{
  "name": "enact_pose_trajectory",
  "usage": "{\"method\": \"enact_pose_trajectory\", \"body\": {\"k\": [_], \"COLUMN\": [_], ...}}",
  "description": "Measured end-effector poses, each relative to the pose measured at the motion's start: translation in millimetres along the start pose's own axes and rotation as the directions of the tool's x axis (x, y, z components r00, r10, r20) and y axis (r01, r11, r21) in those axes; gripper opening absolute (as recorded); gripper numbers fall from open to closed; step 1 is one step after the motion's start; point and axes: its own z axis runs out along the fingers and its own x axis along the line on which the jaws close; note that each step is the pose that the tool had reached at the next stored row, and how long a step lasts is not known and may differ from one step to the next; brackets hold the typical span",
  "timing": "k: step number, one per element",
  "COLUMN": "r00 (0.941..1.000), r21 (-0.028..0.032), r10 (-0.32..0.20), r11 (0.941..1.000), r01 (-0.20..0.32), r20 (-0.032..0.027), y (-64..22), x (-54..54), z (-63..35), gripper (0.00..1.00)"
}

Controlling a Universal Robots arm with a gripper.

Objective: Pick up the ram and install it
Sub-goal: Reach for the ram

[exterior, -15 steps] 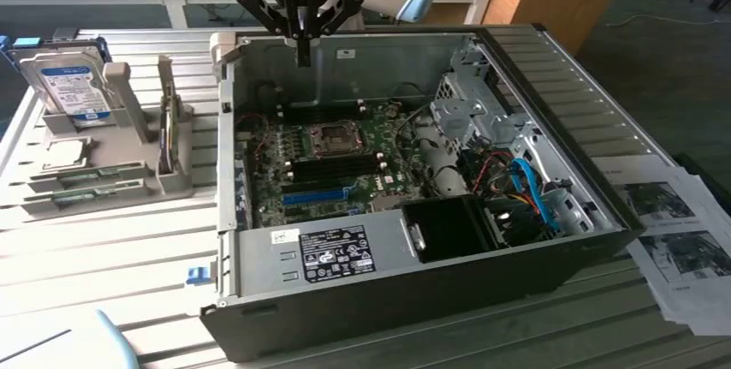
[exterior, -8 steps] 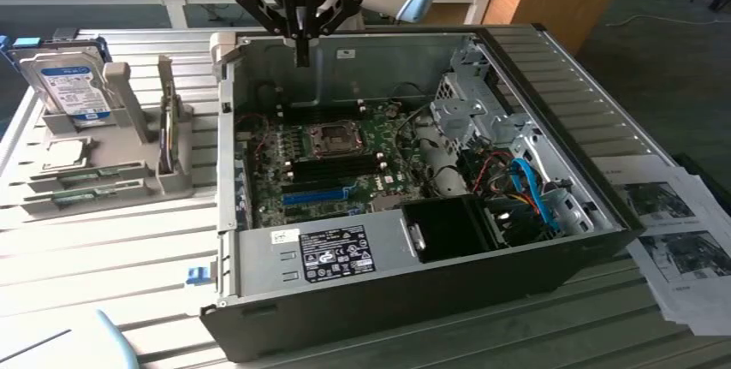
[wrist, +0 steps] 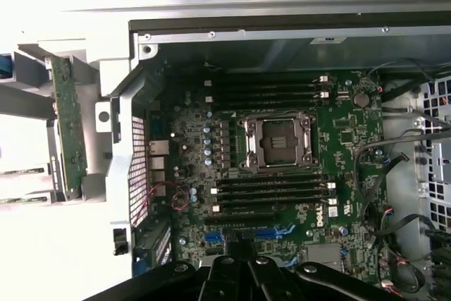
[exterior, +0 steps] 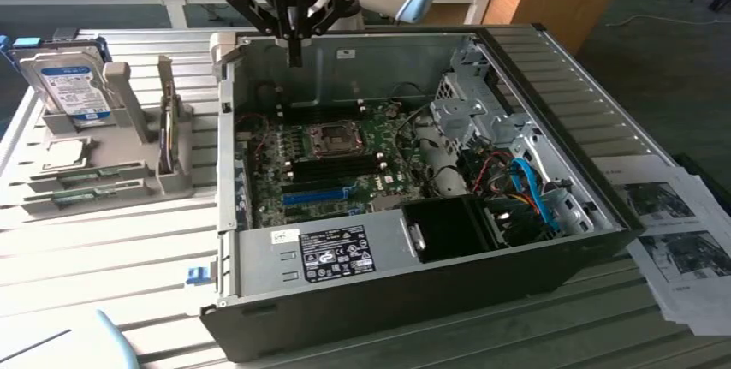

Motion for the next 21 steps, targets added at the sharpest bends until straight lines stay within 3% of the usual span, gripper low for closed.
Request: {"method": "enact_pose_trajectory", "body": {"k": [21], "r00": [1.0], "r21": [0.0], "r10": [0.0], "r11": [1.0], "r01": [0.0], "r20": [-0.0001], "y": [-3.3], "x": [44.9], "z": [-1.0], "gripper": [0.09]}}
